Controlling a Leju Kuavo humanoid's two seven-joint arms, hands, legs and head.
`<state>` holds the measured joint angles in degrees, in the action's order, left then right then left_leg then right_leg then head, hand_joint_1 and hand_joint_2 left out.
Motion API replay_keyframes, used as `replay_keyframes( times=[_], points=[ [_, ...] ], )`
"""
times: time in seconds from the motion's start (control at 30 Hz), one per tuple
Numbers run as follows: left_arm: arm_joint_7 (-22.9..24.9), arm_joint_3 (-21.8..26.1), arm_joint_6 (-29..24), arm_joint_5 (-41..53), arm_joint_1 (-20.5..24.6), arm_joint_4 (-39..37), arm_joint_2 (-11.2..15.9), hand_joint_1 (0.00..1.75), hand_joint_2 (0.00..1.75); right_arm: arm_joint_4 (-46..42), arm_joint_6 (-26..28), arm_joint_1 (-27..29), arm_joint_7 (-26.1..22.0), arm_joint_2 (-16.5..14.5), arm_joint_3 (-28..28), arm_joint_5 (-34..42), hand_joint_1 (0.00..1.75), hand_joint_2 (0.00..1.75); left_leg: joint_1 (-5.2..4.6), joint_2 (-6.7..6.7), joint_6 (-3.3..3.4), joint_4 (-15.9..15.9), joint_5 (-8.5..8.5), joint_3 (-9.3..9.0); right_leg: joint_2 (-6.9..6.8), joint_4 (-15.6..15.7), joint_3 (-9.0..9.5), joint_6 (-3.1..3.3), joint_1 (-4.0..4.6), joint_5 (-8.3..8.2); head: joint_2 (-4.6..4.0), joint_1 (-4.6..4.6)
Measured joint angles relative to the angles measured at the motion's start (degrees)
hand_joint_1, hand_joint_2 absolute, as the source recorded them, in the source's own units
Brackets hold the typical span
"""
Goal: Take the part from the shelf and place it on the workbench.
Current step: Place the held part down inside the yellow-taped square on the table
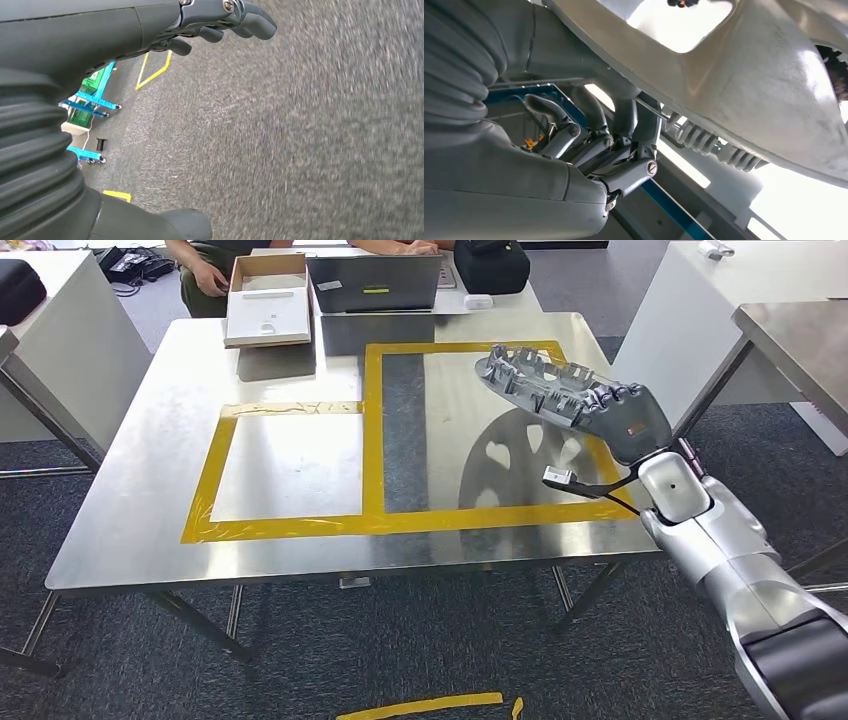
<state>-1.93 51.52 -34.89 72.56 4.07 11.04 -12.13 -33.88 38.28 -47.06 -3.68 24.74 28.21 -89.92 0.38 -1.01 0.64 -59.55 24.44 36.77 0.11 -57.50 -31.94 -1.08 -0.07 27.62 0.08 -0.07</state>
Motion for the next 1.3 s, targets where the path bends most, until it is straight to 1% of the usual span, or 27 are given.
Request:
replay_keyframes(
  times=[0.07,0.2,0.37,0.5,0.6,0.67,0.73,0.77,0.87,0.93,1.0,1.03,1.07,1.1,1.17,1.2,1.23,1.27,1.3],
  points=[
    [0.12,0.02,-1.50,-0.51,0.04,0.00,-0.01,0.00,1.75,1.79,0.63,-1.35,-0.61,-0.38,0.80,-0.01,0.00,1.75,0.02,0.01,-0.03,0.03,-0.02,-0.05,0.01,-0.05,-0.02,-0.01,0.02,0.02,0.00,-0.01],
    [1.22,0.02,-2.07,-0.36,0.07,-0.02,-0.08,0.00,0.00,3.89,1.48,-3.36,-0.79,-1.29,1.94,-0.02,0.00,1.75,0.09,0.01,-0.10,0.13,-0.07,-0.15,0.01,-0.07,0.01,0.02,0.08,0.07,0.00,-0.02],
    [3.95,-0.03,-2.96,1.45,0.04,-0.04,-0.26,0.00,0.00,4.66,1.75,-4.36,-0.22,-2.21,2.98,0.01,0.00,1.75,0.16,0.02,-0.16,0.16,-0.09,-0.23,0.01,-0.07,0.08,0.08,0.15,0.11,0.00,-0.01],
    [3.40,-0.03,-2.11,1.38,0.01,-0.08,-0.38,0.00,0.00,4.31,1.83,-4.15,-0.50,-2.44,3.18,1.33,0.00,1.75,0.17,0.02,-0.17,0.16,-0.10,-0.25,0.02,-0.07,0.10,0.08,0.15,0.11,0.00,-0.01],
    [2.69,-0.03,-1.09,0.88,0.02,-0.13,-0.42,0.00,0.00,2.05,1.86,-2.97,-2.72,-2.48,2.16,3.95,0.00,1.75,0.14,0.03,-0.16,0.15,-0.09,-0.27,0.03,-0.05,0.12,0.06,0.13,0.09,-0.01,-0.01],
    [2.49,-0.02,-0.70,0.43,0.02,-0.13,-0.42,0.00,0.00,-0.74,1.90,-1.39,-4.84,-2.74,0.27,5.96,0.00,1.75,0.08,0.02,-0.12,0.13,-0.06,-0.27,0.02,-0.02,0.16,0.02,0.08,0.07,-0.01,-0.01],
    [2.11,0.00,-0.38,0.00,0.02,-0.13,-0.42,0.00,0.00,-4.44,1.96,0.61,-8.09,-3.47,-2.86,8.62,0.00,1.75,-0.01,0.01,-0.05,0.12,-0.01,-0.27,0.01,-0.01,0.18,-0.04,0.00,0.08,0.00,-0.01],
    [1.83,0.01,-0.23,-0.21,0.03,-0.13,-0.42,0.00,0.00,-6.40,1.99,1.60,-10.51,-4.06,-4.79,10.51,0.00,1.75,-0.06,0.01,-0.01,0.11,0.02,-0.27,0.01,0.00,0.18,-0.09,-0.05,0.10,0.00,-0.02],
    [1.34,0.04,0.05,-0.55,0.02,-0.13,-0.40,0.00,0.00,-11.72,2.02,4.31,-19.86,-6.49,-11.69,17.98,0.00,1.75,-0.25,0.00,0.21,0.08,0.16,-0.28,0.00,0.01,0.20,-0.33,-0.24,0.17,0.01,-0.03],
    [1.34,0.06,0.40,-0.57,0.02,-0.13,-0.39,0.00,0.00,-14.91,2.03,5.71,-24.59,-8.20,-16.66,23.17,0.00,0.87,-0.43,-0.03,0.47,0.03,0.21,-0.30,-0.01,0.08,0.28,-0.62,-0.43,0.17,0.01,-0.03],
    [1.34,0.06,0.73,-0.57,0.00,-0.13,-0.41,0.00,0.00,-17.73,2.03,6.84,-27.04,-9.26,-20.52,26.97,0.00,0.00,-0.31,-0.02,0.87,0.31,-0.07,-0.45,-0.01,0.07,0.41,-0.98,-0.53,0.21,0.00,-0.03],
    [1.32,0.06,0.91,-0.57,0.00,-0.13,-0.42,0.00,0.00,-18.94,2.03,7.41,-27.72,-9.51,-21.84,28.07,0.00,0.00,-0.16,0.03,1.10,0.57,-0.30,-0.56,-0.01,-0.44,0.28,-1.14,-0.56,0.69,0.00,0.00],
    [1.24,0.06,1.05,-0.57,0.02,-0.13,-0.42,0.00,0.00,-20.10,2.04,8.03,-28.21,-9.66,-22.93,28.79,0.00,0.00,0.02,0.12,1.31,0.85,-0.48,-0.64,0.01,-1.90,-0.29,-1.31,-0.58,1.85,0.00,0.07],
    [1.14,0.06,1.19,-0.57,0.03,-0.13,-0.42,0.00,0.00,-21.13,2.04,8.77,-28.50,-9.75,-23.84,29.14,0.00,0.00,0.14,0.21,1.46,1.02,-0.61,-0.66,0.02,-4.66,-1.44,-1.50,-0.65,3.66,0.01,0.14],
    [0.91,0.06,1.46,-0.56,0.02,-0.14,-0.40,0.00,0.00,-22.79,2.04,10.48,-28.82,-9.91,-25.28,29.45,0.00,0.00,0.16,0.33,1.55,1.01,-0.74,-0.46,0.03,-12.39,-4.78,-1.89,-0.76,7.61,0.00,0.25],
    [0.80,0.06,1.62,-0.56,-0.01,-0.15,-0.39,0.00,0.00,-23.40,2.04,11.35,-28.95,-9.98,-25.79,29.53,0.00,0.00,0.17,0.37,1.50,0.93,-0.81,-0.30,0.02,-15.29,-6.01,-2.02,-0.85,8.56,0.00,0.25],
    [0.62,0.06,1.83,-0.58,-0.03,-0.17,-0.38,0.00,0.00,-23.93,2.03,12.10,-29.18,-10.04,-26.21,29.62,0.00,0.00,0.18,0.39,1.41,0.83,-0.90,-0.11,0.02,-16.15,-6.27,-2.09,-0.94,8.35,0.00,0.25],
    [0.42,0.06,2.06,-0.60,-0.02,-0.18,-0.38,0.00,0.00,-24.41,2.03,12.68,-29.42,-10.09,-26.58,29.72,0.00,0.00,0.21,0.40,1.25,0.70,-1.01,0.10,0.01,-14.70,-5.39,-2.11,-1.05,7.10,0.00,0.26],
    [0.22,0.06,2.24,-0.61,-0.01,-0.20,-0.38,0.00,0.00,-24.91,2.03,13.07,-29.62,-10.14,-26.92,29.82,0.00,0.00,0.25,0.41,1.06,0.55,-1.14,0.34,-0.01,-11.22,-3.41,-2.12,-1.16,5.30,0.00,0.26]
  ],
)
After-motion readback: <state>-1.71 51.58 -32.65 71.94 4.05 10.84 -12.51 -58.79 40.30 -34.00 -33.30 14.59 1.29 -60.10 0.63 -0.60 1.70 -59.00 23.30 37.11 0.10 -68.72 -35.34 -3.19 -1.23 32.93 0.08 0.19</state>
